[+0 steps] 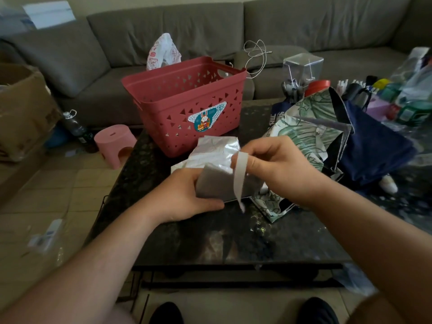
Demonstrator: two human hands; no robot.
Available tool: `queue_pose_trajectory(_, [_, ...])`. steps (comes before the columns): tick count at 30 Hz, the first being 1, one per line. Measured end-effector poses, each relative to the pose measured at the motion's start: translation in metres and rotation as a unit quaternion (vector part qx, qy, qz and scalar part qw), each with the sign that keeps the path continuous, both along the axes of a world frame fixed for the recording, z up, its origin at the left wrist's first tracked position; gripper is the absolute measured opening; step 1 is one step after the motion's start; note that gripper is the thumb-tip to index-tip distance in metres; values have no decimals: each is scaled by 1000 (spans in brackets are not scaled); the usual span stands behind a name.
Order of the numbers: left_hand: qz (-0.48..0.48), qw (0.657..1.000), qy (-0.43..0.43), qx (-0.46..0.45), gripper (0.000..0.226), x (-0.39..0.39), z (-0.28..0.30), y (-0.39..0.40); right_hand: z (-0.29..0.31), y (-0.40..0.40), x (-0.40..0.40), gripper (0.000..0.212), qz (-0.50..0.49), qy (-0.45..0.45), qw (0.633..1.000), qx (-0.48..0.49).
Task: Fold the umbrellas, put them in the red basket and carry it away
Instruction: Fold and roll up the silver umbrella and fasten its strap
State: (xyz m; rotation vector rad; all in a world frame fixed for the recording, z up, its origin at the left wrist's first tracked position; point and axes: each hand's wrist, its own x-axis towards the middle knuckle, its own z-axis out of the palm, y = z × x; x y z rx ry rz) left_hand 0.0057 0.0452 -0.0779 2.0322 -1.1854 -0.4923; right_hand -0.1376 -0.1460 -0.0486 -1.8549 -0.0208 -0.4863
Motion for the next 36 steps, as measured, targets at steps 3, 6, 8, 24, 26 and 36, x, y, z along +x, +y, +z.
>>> queue_pose_trajectory(3, [10, 1000, 5, -4, 26, -7, -12, 6, -1, -8, -12, 46, 40, 52, 995, 72])
queue_pose_trajectory(6, [-24, 999, 24, -18, 18, -12, -22, 12, -12, -29, -15, 50, 18, 120, 983, 135])
queue_pose_trajectory(8, [-47, 998, 26, -21, 15, -17, -27, 17, -22, -39, -19, 46, 16, 183, 974, 130])
queue_pose_trajectory(24, [-222, 947, -55, 224, 53, -49, -57, 23, -78, -22, -25, 17, 25, 429, 883, -188])
queue_pose_trajectory(26, [-188, 958, 24, 215, 55, -50, -55, 20, -78, -21, -21, 16, 14, 459, 876, -150])
queue_pose_trajectory(36, [-78, 984, -104, 121, 54, -46, -60, 20, -79, 0, -36, 32, 49, 493, 865, -79])
